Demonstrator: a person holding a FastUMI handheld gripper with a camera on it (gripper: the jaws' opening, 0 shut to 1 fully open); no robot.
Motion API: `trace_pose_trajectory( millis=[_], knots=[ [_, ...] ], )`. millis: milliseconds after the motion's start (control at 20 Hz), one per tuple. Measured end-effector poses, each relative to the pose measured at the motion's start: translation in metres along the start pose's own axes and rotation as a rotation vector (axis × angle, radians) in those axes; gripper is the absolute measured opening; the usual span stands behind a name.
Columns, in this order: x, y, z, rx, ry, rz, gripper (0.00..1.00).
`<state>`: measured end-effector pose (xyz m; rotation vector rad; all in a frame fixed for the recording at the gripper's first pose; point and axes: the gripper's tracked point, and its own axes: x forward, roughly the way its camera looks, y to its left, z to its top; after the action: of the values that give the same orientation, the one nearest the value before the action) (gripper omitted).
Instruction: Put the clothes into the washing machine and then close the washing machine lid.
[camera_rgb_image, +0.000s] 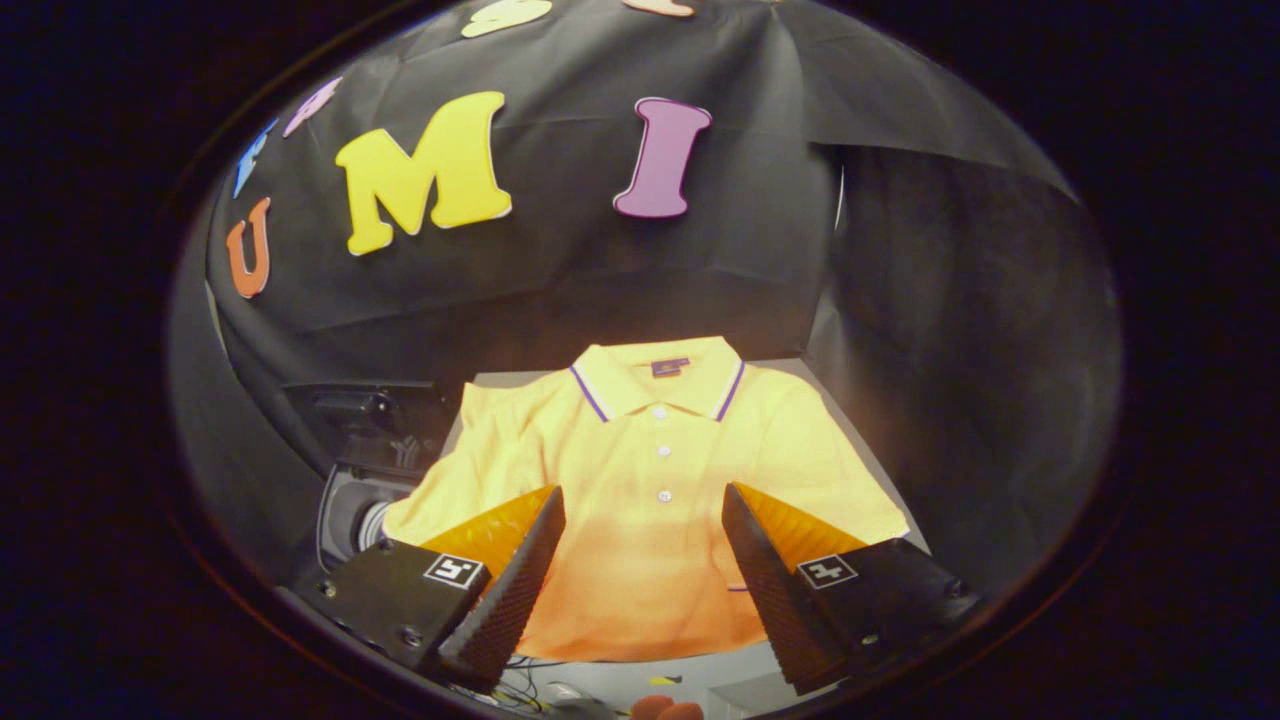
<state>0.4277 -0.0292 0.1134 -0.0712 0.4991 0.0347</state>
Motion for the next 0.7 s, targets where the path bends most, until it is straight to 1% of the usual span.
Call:
trace_pose_trajectory(
  millis=[200,400,450,550,700],
  knots=[
    [0.025,-0.007,-0.006,-0.005,0.033,-0.024,0.99],
    [0.04,-0.01,-0.02,-0.02,0.078,-0.028,0.99],
    [0.04,-0.007,-0.016,0.002,0.054,-0.014,0.99],
    [0.043,-0.007,-0.019,0.052,0.054,-0.005,0.99],
    [0.041,-0.007,-0.021,0.036,0.043,-0.002,0.99]
  ],
)
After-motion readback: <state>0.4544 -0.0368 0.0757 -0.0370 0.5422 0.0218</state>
